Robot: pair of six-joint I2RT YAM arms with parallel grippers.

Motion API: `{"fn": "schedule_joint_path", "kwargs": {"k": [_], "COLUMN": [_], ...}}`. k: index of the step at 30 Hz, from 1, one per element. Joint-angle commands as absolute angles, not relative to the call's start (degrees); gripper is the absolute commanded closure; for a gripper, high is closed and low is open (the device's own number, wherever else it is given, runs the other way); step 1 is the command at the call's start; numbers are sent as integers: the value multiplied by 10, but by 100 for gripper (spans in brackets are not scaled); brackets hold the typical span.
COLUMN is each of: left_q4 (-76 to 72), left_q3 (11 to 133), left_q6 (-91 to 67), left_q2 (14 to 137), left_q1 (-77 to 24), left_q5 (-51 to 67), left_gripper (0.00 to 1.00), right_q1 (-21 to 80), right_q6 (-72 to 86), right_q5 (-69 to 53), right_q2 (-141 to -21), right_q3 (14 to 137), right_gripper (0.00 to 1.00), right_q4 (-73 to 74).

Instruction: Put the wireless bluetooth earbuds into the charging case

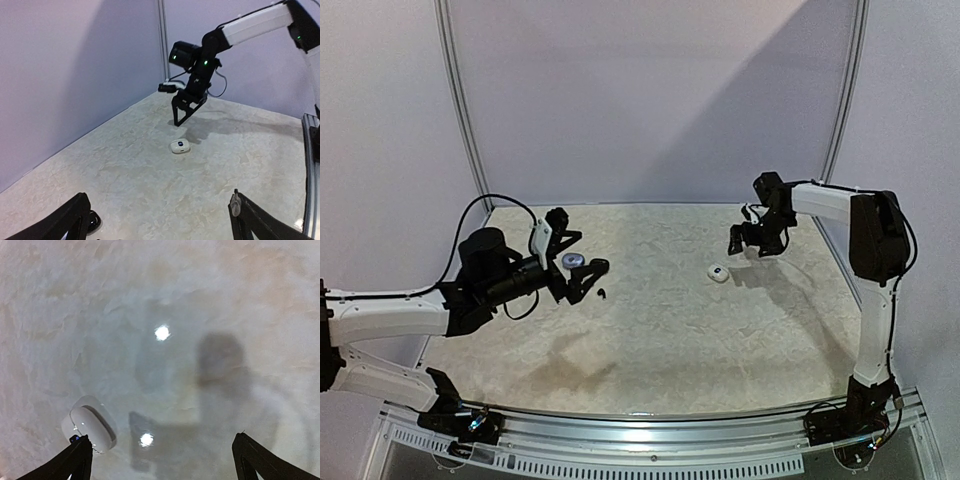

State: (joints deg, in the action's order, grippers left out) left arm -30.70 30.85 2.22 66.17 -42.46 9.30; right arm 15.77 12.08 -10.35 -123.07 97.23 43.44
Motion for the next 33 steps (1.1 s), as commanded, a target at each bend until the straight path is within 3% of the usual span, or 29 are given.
{"fn": "schedule_joint_path", "kwargs": {"k": [1,4,10,15,19,26,33], "left_q4": [-111,123,612,830,841,693,679], "left_q3": [390,493,784,1038,1171,1173,1229], "left_q6": [102,191,507,557,555,680,700], "left_q2": [708,759,912,1101,1237,1316,1402], "left_q1": [-393,-330,-256,-202,-192,-166,-161], "left_q5": [89,165,184,157,111,120,133], "left_gripper": [1,1,1,1,1,1,1], "right_q1": [186,204,208,218,232,259,285], "right_q6": [71,14,-51,-66,-68,-68,-71], "right_q5": [136,167,44,-4,-28,-27,-23], "right_q2": [-1133,-1088,-1060,-1057,-1051,-1042,-1057], "right_q3": [957,920,886,886,889,890,910], "right_gripper": [1,1,1,1,1,1,1], "right_q4": [406,369,330,301,286,292,308]}}
